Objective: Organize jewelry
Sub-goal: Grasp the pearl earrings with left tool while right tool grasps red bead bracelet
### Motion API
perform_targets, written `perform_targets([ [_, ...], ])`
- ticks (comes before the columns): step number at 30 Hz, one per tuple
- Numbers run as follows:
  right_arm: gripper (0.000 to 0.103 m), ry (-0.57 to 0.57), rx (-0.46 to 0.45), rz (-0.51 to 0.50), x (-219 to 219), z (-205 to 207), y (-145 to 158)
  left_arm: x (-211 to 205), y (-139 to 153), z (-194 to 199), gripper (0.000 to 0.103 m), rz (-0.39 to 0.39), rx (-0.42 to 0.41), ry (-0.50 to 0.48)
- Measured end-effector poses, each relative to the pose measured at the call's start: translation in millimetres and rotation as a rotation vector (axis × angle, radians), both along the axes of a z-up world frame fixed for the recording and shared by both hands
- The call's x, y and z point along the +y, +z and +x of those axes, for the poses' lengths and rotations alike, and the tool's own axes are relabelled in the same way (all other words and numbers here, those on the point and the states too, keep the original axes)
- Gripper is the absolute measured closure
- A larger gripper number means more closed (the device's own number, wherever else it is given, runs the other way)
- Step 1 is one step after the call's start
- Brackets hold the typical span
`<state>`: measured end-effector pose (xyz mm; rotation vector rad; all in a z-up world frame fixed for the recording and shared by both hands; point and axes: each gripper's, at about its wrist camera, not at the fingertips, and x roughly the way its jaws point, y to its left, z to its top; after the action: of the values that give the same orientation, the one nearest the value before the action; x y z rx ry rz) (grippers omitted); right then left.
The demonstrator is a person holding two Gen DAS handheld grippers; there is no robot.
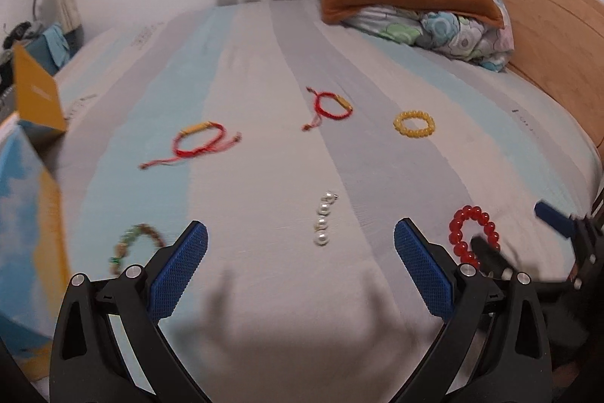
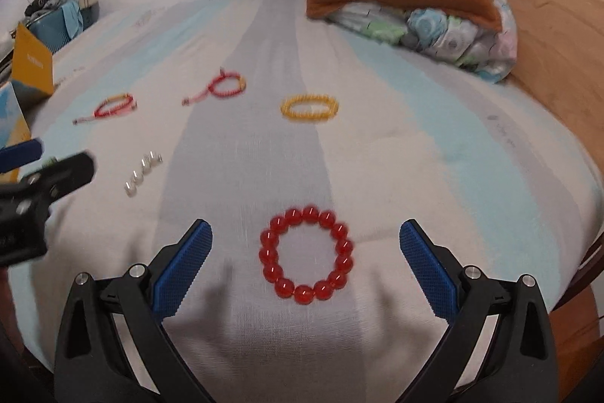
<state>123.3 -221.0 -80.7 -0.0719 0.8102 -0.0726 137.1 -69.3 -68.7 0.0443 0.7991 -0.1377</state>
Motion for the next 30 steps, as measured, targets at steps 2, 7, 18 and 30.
perform_targets([
  [2,0.007,0.004,0.034,0.009,-2,6,-14,-7,-11,11,0.006,0.006,0.016,-0.002],
  [7,0.007,-0.037,0.094,0.031,-10,19,-38,-20,-39,33,0.006,0.056,0.031,-0.016],
  [18,0.033,-0.013,0.108,0.067,-10,20,-47,-14,-62,44,0.015,0.067,0.058,0.024],
  [30,0.072,-0.002,0.095,0.099,-12,18,-43,-19,-61,36,0.093,0.124,0.045,0.034],
])
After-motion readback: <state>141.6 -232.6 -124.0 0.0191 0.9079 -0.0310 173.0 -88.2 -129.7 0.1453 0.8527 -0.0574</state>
